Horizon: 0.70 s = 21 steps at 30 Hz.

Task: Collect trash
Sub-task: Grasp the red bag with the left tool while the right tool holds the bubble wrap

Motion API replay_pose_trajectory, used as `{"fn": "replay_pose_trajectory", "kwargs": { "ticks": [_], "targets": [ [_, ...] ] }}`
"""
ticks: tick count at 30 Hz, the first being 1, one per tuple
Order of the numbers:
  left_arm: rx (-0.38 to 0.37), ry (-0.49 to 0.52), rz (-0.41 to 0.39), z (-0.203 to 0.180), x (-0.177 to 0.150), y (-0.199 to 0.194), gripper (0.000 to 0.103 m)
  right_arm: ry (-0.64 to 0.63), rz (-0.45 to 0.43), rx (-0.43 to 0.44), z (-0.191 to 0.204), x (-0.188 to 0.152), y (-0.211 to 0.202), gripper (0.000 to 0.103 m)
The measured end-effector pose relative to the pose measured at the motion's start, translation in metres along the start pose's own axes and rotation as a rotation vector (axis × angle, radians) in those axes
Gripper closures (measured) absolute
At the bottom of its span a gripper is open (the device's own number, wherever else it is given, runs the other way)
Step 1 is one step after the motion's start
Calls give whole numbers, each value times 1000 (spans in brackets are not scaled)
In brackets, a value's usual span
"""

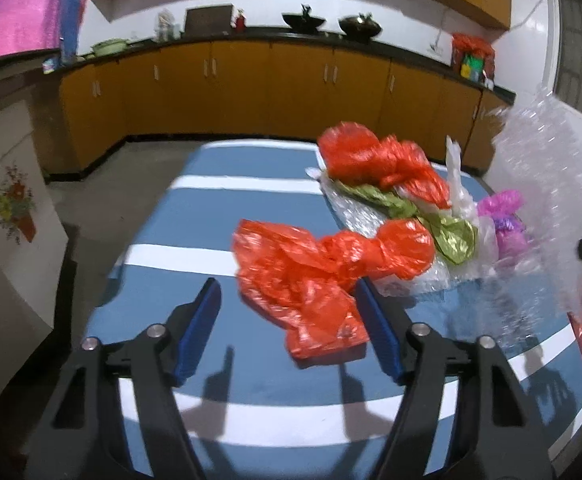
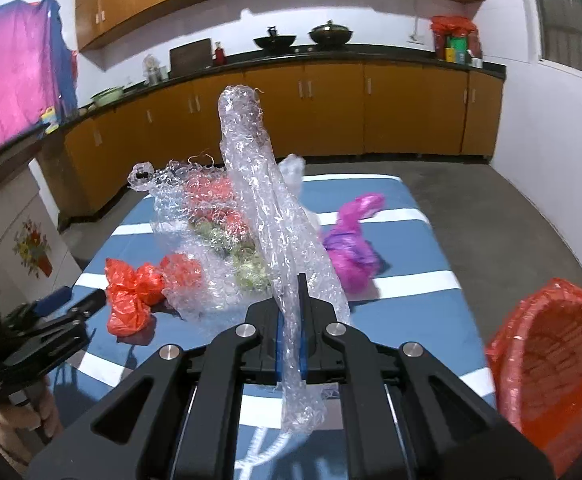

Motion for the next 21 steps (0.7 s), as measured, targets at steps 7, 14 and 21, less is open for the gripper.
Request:
{"fn": "replay_pose_trajectory", "kwargs": {
  "ticks": [7,14,21],
  "targets": [
    [1,21,106,-11,-14,36,56,18,9,-20,-14,-5,-1,97],
    [-31,18,147,-14,-20,46,86,34,7,-26,-20,-10,-4,97],
    [-61,16,80,-13,-11,19,95,51,-13,-33,-27,-8,-14,97]
  ]
}}
Point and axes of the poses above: each gripper's, at about its wrist camera, not at the fingertips, and y roughly the way its jaws point, z to its left, x to its top, the point moved 9 cm from there along y, roughly the way its jaws point, and after that the axes turned 7 degrees about -y, right-handed, at the moved point
